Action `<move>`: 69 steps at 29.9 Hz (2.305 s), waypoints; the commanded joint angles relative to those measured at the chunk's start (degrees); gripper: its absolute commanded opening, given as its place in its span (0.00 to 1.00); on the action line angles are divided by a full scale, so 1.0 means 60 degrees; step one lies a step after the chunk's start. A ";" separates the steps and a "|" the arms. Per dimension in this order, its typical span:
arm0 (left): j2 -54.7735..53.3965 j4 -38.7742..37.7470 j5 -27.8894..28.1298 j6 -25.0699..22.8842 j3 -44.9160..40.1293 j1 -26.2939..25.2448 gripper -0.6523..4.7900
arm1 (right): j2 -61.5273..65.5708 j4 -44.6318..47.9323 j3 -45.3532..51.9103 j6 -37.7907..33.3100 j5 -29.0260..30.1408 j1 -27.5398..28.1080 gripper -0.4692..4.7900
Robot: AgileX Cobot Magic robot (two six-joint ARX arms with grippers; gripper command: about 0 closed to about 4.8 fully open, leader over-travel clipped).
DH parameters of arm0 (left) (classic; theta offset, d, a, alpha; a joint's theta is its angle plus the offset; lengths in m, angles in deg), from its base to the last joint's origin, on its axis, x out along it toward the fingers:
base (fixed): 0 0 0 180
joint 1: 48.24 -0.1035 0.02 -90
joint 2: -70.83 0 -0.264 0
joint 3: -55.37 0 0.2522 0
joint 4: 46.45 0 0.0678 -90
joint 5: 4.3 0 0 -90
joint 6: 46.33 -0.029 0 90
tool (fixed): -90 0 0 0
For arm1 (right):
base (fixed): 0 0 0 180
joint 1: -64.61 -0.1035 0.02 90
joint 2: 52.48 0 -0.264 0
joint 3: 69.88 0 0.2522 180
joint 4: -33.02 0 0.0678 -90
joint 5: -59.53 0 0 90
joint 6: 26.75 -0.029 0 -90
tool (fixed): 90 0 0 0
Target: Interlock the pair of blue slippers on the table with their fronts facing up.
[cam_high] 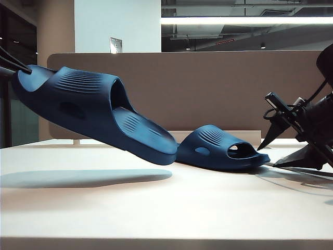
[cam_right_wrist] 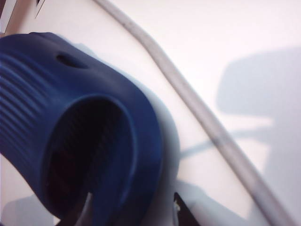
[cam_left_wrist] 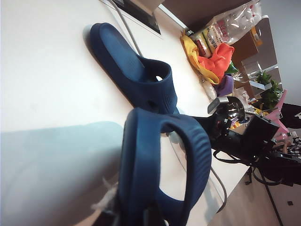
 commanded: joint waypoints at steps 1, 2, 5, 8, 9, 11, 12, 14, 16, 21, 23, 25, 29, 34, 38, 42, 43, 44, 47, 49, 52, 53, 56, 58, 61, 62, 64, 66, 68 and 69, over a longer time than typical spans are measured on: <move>0.0040 0.0189 -0.0120 -0.0007 0.0025 -0.0004 0.11 | -0.0022 0.0117 -0.0095 0.0000 -0.0131 -0.0047 0.50; 0.0040 0.0193 -0.0120 -0.0007 0.0025 -0.0004 0.11 | -0.0022 0.0160 -0.0109 0.0000 -0.0135 -0.0055 0.50; 0.0040 0.0189 -0.0120 -0.0011 0.0025 -0.0004 0.11 | -0.0025 0.0186 -0.0142 -0.0007 -0.0135 -0.0055 0.50; 0.0040 0.0193 -0.0124 -0.0011 0.0025 -0.0004 0.11 | -0.0022 0.0178 -0.0146 -0.0007 -0.0204 -0.0055 0.50; 0.0040 0.0193 -0.0124 -0.0011 0.0025 -0.0004 0.11 | -0.0022 0.0178 -0.0146 -0.0007 -0.0233 -0.0055 0.50; 0.0040 0.0193 -0.0127 -0.0011 0.0025 -0.0004 0.11 | -0.0022 0.0182 -0.0146 -0.0011 -0.0240 -0.0055 0.49; 0.0040 0.0193 -0.0127 -0.0011 0.0025 -0.0004 0.11 | -0.0022 0.0182 -0.0146 -0.0011 -0.0240 -0.0055 0.49; 0.0040 0.0193 -0.0131 -0.0011 0.0025 -0.0004 0.11 | -0.0022 0.0182 -0.0146 -0.0007 -0.0248 -0.0055 0.49; 0.0040 0.0193 -0.0153 -0.0011 0.0025 -0.0004 0.11 | -0.0022 0.0186 -0.0146 -0.0011 -0.0270 -0.0055 0.49; 0.0040 0.0189 -0.0157 -0.0011 0.0025 0.0000 0.11 | 0.0233 0.0521 -0.0146 -0.0353 -0.0182 -0.0055 0.49; 0.0040 0.0189 -0.0160 -0.0007 0.0025 0.0000 0.11 | 0.0433 0.0743 -0.0146 -0.0532 -0.0015 -0.0055 0.49; 0.0040 0.0189 -0.0204 -0.0007 0.0025 0.0000 0.11 | 0.0656 0.1093 -0.0146 -0.0590 0.0259 -0.0055 0.49; 0.0040 0.0189 -0.0200 -0.0007 0.0025 -0.0004 0.11 | 0.0929 0.1435 -0.0146 -0.0787 0.0448 -0.0058 0.49; 0.0040 0.0193 -0.0197 -0.0015 0.0025 -0.0004 0.11 | 0.1045 0.1534 -0.0146 -0.0798 0.0452 -0.0058 0.49; 0.0040 0.0219 -0.0193 -0.0015 0.0025 -0.0004 0.11 | 0.1071 0.1439 -0.0146 -0.0794 0.0448 -0.0058 0.47; 0.0040 0.0270 -0.0193 -0.0011 0.0025 0.0000 0.11 | 0.1089 0.1366 -0.0146 -0.0743 0.0452 -0.0058 0.31; 0.0044 0.0270 -0.0193 -0.0011 0.0025 0.0000 0.11 | 0.1093 0.1351 -0.0146 -0.0736 0.0448 -0.0058 0.27; 0.0044 0.0270 -0.0193 -0.0011 0.0025 0.0000 0.11 | 0.1104 0.1355 -0.0146 -0.0721 0.0452 -0.0058 0.22; 0.0040 0.0266 -0.0197 -0.0011 0.0025 0.0000 0.11 | 0.1104 0.1355 -0.0146 -0.0685 0.0459 -0.0058 0.17; 0.0044 0.0270 -0.0193 -0.0011 0.0025 -0.0004 0.11 | 0.1104 0.1355 -0.0146 -0.0681 0.0492 -0.0058 0.16; 0.0040 0.0273 -0.0193 -0.0015 0.0025 -0.0004 0.11 | 0.1100 0.1362 -0.0146 -0.0597 0.0663 -0.0058 0.16; 0.0044 0.0299 -0.0197 -0.0011 0.0025 -0.0004 0.11 | 0.1093 0.1359 -0.0146 -0.0495 0.0718 -0.0058 0.16; 0.0044 0.0346 -0.0193 -0.0007 0.0029 -0.0004 0.11 | 0.1016 0.1366 -0.0146 -0.0273 0.0965 -0.0055 0.16; 0.0040 0.0339 -0.0193 -0.0004 0.0025 -0.0004 0.11 | 0.0889 0.1348 -0.0146 -0.0149 0.1107 -0.0047 0.16; 0.0040 0.0339 -0.0197 0.0022 0.0029 -0.0007 0.11 | 0.0546 0.1235 -0.0146 0.0080 0.1413 -0.0033 0.16; 0.0040 0.0339 -0.0193 0.0022 0.0025 -0.0007 0.11 | 0.0386 0.1177 -0.0146 0.0160 0.1548 -0.0015 0.16; 0.0040 0.0339 -0.0197 0.0018 0.0025 -0.0040 0.11 | 0.0004 0.0841 -0.0146 0.0484 0.1690 0.0029 0.16; 0.0040 0.0342 -0.0189 0.0018 0.0029 -0.0073 0.11 | -0.0393 0.0397 -0.0146 0.0914 0.1719 0.0135 0.16; 0.0040 0.0339 -0.0189 0.0004 0.0029 -0.0120 0.11 | -0.0874 -0.0211 -0.0146 0.1402 0.1752 0.0375 0.15; 0.0040 0.0335 -0.0193 -0.0007 0.0029 -0.0186 0.11 | -0.1144 -0.0543 -0.0146 0.1643 0.1752 0.0576 0.15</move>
